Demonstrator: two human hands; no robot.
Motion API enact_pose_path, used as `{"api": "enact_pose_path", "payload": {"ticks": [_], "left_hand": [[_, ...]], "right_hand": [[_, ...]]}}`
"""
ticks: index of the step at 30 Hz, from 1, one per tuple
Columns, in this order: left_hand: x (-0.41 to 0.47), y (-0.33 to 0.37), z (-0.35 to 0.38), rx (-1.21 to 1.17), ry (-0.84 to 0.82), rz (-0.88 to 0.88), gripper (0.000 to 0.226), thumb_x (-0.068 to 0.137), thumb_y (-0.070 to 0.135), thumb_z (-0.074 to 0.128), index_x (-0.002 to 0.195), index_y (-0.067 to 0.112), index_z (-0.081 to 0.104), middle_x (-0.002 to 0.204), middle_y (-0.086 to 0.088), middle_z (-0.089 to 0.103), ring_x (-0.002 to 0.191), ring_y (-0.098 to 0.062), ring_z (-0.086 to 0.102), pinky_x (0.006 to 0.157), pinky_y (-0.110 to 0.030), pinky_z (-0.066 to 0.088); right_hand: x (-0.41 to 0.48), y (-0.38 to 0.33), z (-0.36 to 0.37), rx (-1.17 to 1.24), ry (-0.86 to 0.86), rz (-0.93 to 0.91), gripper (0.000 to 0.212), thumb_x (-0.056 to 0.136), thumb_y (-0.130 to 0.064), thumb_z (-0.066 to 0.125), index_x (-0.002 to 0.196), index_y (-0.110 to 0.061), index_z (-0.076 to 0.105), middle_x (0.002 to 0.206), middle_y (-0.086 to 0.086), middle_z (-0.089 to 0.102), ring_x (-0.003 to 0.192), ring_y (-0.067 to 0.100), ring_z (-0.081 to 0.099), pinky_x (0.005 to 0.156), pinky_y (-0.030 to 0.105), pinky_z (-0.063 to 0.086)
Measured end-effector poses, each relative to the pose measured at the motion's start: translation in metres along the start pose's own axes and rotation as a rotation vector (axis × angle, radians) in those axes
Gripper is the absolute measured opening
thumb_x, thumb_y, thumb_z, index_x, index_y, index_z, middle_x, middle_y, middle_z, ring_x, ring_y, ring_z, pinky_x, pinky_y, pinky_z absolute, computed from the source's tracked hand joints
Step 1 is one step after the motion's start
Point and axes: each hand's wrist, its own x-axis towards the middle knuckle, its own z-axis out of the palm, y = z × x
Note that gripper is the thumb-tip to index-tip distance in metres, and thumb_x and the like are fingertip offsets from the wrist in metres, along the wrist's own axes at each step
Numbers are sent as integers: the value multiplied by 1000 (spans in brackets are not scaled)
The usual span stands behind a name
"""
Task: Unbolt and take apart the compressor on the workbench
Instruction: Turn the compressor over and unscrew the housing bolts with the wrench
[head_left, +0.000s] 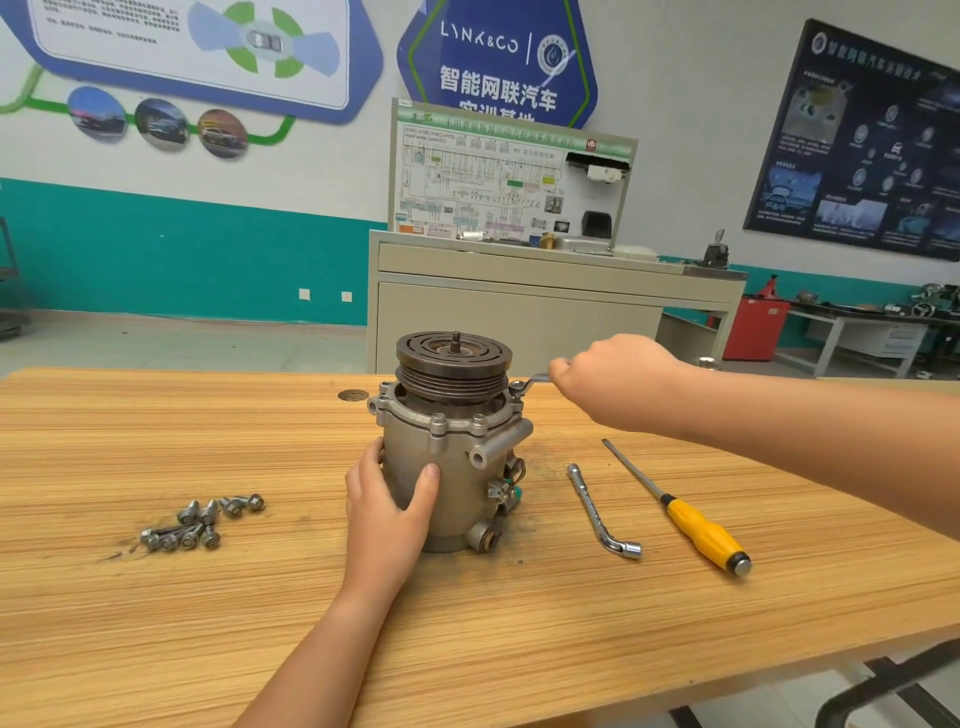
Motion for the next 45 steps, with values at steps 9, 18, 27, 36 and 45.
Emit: {"api": "enact_pose_path", "payload": {"ticks": [9, 18, 27, 36, 45], "left_hand": [[0, 0, 1, 6, 3, -4, 64, 87, 35, 59, 143, 20, 30, 132, 3, 33, 129, -15, 33, 105, -29, 28], [0, 0, 1, 3, -4, 10, 64, 88, 35, 59, 143, 21, 30, 136, 2, 32, 116, -2, 30, 98, -22, 24], [0, 0, 0, -1, 1, 12, 64, 87, 34, 59, 143, 21, 30, 127, 9, 30, 118, -6, 33, 101, -24, 27], [1, -2, 0, -1, -2, 14, 64, 86, 37, 58, 142, 23, 30, 126, 11, 30, 120, -6, 34, 100, -25, 29], [1, -3, 1, -12, 1, 12, 64, 84, 39, 58, 141, 26, 31, 128, 9, 32, 120, -5, 35, 98, -24, 28]], "right_hand": [[6, -6, 15, 116, -10, 56, 22, 94, -8, 44, 116, -8, 46, 62, -2, 34, 49, 11, 33, 39, 22, 26], [4, -4, 22, 147, 10, 32, 22, 95, -23, 34, 111, -10, 43, 60, -1, 39, 50, 11, 39, 40, 23, 27], [29, 9, 43, 94, 58, 52, 29, 92, -2, 40, 120, -11, 43, 60, -3, 36, 49, 11, 34, 40, 23, 22], [68, -11, 67, 276, 270, 147, 23, 92, 2, 39, 110, -10, 47, 87, 7, 65, 81, 28, 57, 62, 29, 35], [37, -1, 68, 624, 396, 290, 18, 98, -15, 30, 110, -8, 41, 66, 3, 52, 58, 26, 51, 46, 30, 28]]}}
